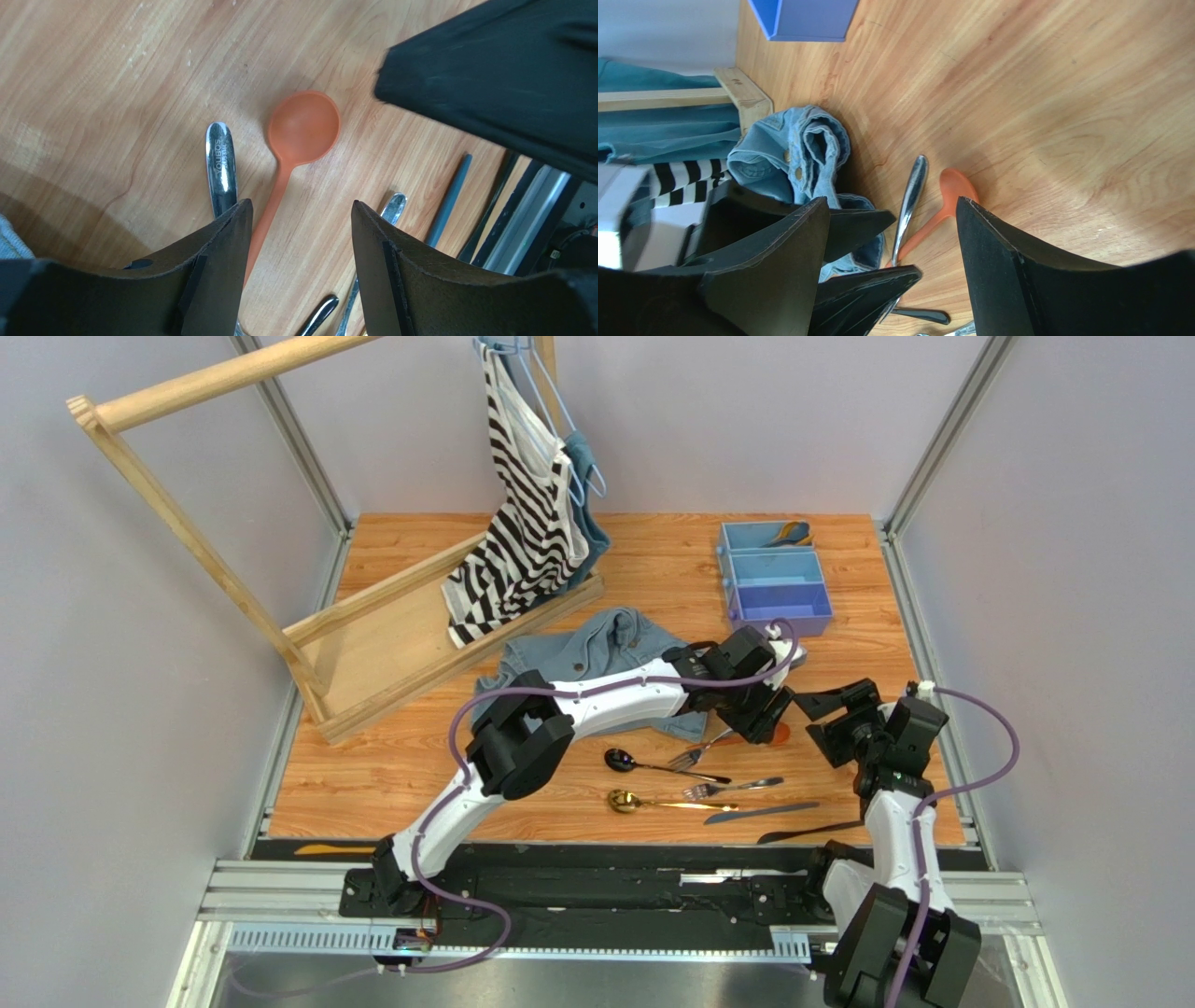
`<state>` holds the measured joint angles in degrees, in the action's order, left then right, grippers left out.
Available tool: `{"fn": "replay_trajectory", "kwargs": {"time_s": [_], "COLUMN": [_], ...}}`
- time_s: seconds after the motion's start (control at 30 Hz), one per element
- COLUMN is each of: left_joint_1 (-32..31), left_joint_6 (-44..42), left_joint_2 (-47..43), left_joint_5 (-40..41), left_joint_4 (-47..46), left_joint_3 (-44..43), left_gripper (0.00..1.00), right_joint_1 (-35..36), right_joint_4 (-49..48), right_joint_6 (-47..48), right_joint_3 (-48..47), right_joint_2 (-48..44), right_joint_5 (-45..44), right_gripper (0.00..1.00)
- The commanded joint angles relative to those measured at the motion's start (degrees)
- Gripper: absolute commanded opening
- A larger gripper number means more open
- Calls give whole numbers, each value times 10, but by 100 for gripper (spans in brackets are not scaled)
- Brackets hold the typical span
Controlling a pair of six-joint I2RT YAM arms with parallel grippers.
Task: Sort the eating utensils into containers
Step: Pick up the spoon from the center of the board.
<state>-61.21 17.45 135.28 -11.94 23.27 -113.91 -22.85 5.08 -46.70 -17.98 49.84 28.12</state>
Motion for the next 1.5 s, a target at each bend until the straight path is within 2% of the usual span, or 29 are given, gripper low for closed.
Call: {"fn": "replay_trajectory", "kwargs": {"time_s": [0.0,0.3,0.63,0.83,0.93,1.03,1.3,1.33,1.4,1.47], "left_joint_1": [-4,-3,-3,-2,-3,-3,-15,-15,-15,-15], "left_joint_6": [-1,5,13,16,15,15,7,6,7,6], "left_joint_2": [18,74,97,131,133,133,118,118,113,102], "left_joint_5": [-9,-35,3,27,27,26,54,55,57,54], "left_joint_4": [43,114,200,273,285,296,304,303,301,286], "left_joint_3": [-47,-134,-171,-233,-236,-232,-207,-207,-206,-195], "left_gripper": [62,60,60,58,50,31,21,12,0,0], "right_joint_1": [-12,-40,-61,-66,-69,-74,-86,-87,-86,-87], "right_joint_4": [-28,-26,-20,-21,-21,-22,-13,-10,-6,-2], "right_joint_6": [-1,-2,-6,-8,-8,-7,-2,-1,2,6], "right_joint_3": [-5,-2,-2,-2,-2,-3,-10,-13,-15,-18], "right_joint_2": [-24,-31,-47,-46,-46,-46,-49,-52,-55,-60], "right_joint_5": [25,55,76,86,91,96,115,116,117,117], "right_gripper": [70,70,70,71,71,71,71,71,71,71]}}
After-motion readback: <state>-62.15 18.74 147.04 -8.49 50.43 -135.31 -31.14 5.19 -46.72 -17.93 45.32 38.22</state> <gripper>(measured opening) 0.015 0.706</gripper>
